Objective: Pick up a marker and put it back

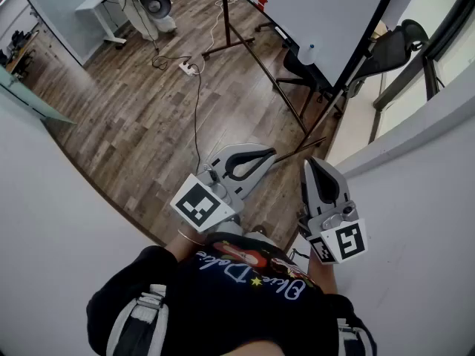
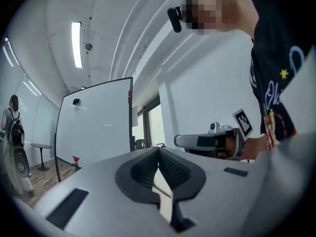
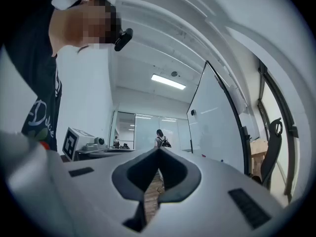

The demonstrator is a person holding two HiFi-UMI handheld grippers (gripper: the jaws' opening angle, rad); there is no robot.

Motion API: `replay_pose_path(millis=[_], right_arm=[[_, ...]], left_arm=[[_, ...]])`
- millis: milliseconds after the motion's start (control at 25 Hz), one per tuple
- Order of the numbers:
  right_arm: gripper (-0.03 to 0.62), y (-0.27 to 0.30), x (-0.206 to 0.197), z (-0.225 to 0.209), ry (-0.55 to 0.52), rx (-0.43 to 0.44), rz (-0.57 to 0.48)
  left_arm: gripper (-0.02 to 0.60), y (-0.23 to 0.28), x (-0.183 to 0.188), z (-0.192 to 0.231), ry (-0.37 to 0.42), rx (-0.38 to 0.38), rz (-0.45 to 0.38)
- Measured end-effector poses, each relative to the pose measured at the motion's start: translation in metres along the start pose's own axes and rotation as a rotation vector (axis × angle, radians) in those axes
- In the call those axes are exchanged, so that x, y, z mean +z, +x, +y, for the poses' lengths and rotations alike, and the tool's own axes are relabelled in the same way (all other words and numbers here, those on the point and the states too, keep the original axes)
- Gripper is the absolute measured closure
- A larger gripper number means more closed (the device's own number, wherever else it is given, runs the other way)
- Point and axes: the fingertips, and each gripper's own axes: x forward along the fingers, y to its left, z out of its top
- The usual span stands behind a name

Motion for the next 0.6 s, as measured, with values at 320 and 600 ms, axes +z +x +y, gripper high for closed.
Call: replay_pose_path(millis=[320,600], right_arm=[[0.594,0.0009,0.0036,-0.0005,0.014,-0.003,-0.028],[0.594,-0.0011,0.0066,-0.0058,0.020,0.008,-0.045]], left_arm=[[0.578,-0.0005,0.0017,0.0025,0.010,0.006,-0.002],[0.578,0.0026,0.0030,0.0022,0.012,0.021,0.003]])
